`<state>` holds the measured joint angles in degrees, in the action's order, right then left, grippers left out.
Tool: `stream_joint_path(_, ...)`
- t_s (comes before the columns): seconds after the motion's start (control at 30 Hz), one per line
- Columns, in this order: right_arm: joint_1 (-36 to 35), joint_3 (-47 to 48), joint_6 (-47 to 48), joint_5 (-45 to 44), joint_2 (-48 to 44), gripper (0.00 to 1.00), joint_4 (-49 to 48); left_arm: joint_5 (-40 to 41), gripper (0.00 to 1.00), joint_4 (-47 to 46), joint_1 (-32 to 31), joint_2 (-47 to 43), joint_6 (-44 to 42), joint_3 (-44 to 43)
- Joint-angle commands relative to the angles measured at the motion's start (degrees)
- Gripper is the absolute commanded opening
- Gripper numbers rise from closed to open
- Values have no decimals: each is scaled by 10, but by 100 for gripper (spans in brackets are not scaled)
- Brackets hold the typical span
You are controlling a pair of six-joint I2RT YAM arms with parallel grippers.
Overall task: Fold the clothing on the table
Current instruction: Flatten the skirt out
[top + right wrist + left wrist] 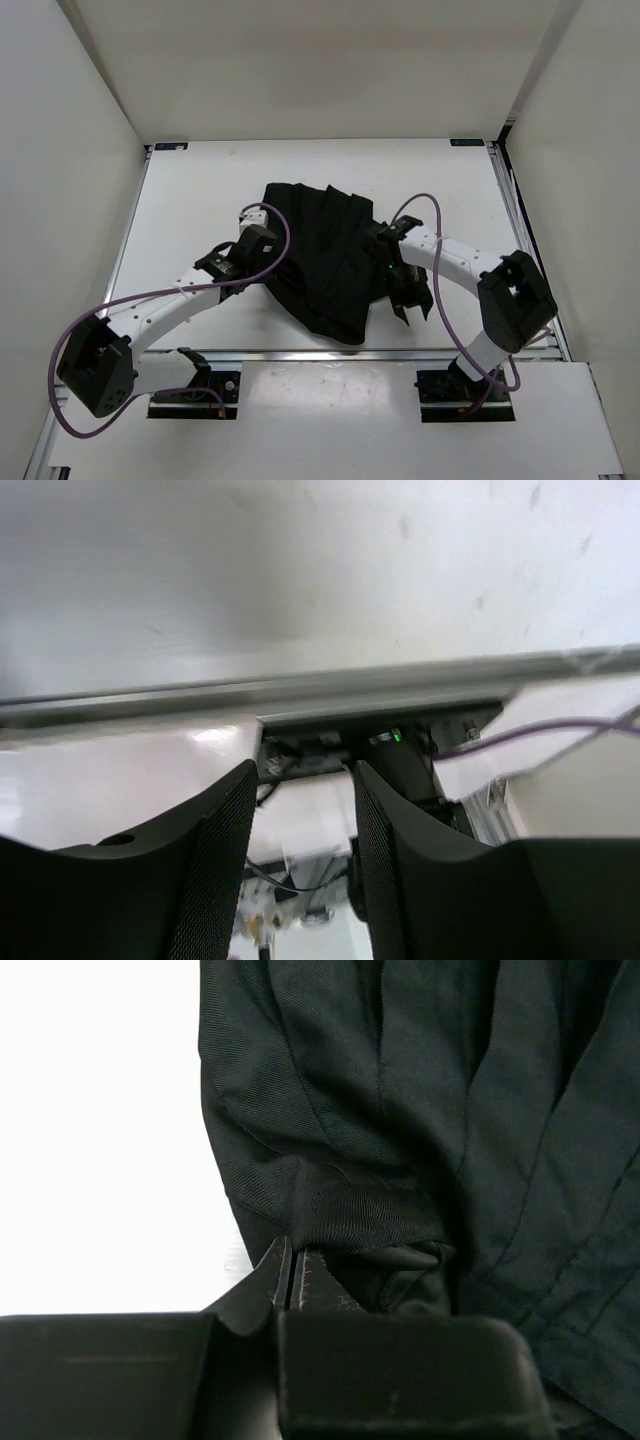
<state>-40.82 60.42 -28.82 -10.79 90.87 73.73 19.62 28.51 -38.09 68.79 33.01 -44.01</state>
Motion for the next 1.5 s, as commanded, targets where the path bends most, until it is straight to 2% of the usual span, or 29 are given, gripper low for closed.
stream_joint_path(0.0,-12,81,21,-4,32,49,-10,-19,4,-7,0,-11,-5,-21)
stream_joint_path(0.07,-12,114,29,22,48,49,-19,-54,9,-20,2,-11,-15,-16)
stream_joint_path(0.13,-12,140,32,39,69,49,-29,-101,23,-40,-3,-15,-48,-10)
stream_joint_path(0.2,-11,162,34,40,71,49,-32,-133,43,-41,-16,-18,-86,-9)
stream_joint_path(0.3,-9,172,37,37,77,49,-34,-158,57,-4,-21,-14,-140,-19)
stream_joint_path(0.37,-11,173,39,37,76,49,-37,-149,61,24,-30,-7,-185,-20)
stream_joint_path(0.47,-14,172,33,42,70,49,-44,-126,63,36,-39,12,-230,-23)
stream_joint_path(0.67,-30,171,25,58,77,49,-48,-37,63,8,-66,45,-261,-45)
stream_joint_path(0.87,-46,201,16,87,90,49,-40,80,63,-29,-144,85,-319,-63)
stream_joint_path(0.93,-62,206,22,85,91,49,-32,107,62,-34,-151,85,-324,-70)
stream_joint_path(1.13,-75,188,13,153,51,50,-56,97,63,-35,-155,42,-322,-95)
stream_joint_path(1.27,-66,181,-5,160,49,50,-64,73,63,-42,-148,25,-343,-70)
stream_joint_path(1.47,-66,188,-6,157,51,50,-58,41,64,-37,-170,28,-395,-33)
